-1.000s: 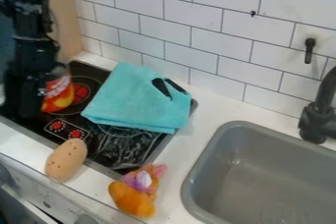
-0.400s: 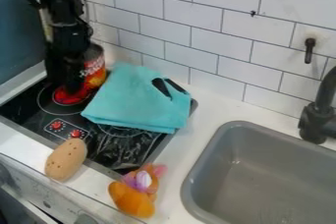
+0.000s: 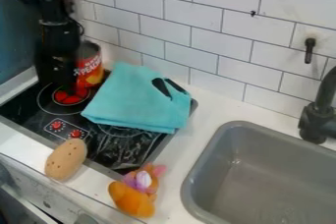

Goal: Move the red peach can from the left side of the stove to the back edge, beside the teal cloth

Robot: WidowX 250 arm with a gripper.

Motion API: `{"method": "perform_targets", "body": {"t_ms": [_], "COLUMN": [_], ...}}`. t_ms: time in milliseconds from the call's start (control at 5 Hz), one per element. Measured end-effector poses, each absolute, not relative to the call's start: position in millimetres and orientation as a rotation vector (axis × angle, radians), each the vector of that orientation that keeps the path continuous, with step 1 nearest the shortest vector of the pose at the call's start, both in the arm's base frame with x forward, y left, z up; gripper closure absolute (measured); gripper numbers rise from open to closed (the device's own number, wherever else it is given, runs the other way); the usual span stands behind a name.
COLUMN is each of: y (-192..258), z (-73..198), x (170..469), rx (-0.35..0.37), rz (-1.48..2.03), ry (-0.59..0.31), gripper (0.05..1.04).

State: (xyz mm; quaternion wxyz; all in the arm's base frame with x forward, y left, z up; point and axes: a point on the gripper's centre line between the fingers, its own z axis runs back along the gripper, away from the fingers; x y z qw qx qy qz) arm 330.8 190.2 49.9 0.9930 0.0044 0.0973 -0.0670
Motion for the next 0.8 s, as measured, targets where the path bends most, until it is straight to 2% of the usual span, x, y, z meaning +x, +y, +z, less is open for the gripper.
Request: {"method": "perform_targets", "body": {"t_ms": [400,800], "y": [176,109], "z": [106,112], "x": [293,269], "rx": [0.072,0.026], "rz": [-0.078,-0.124], "ry": [0.164,0.134], "gripper": [0.083,0.083]}}
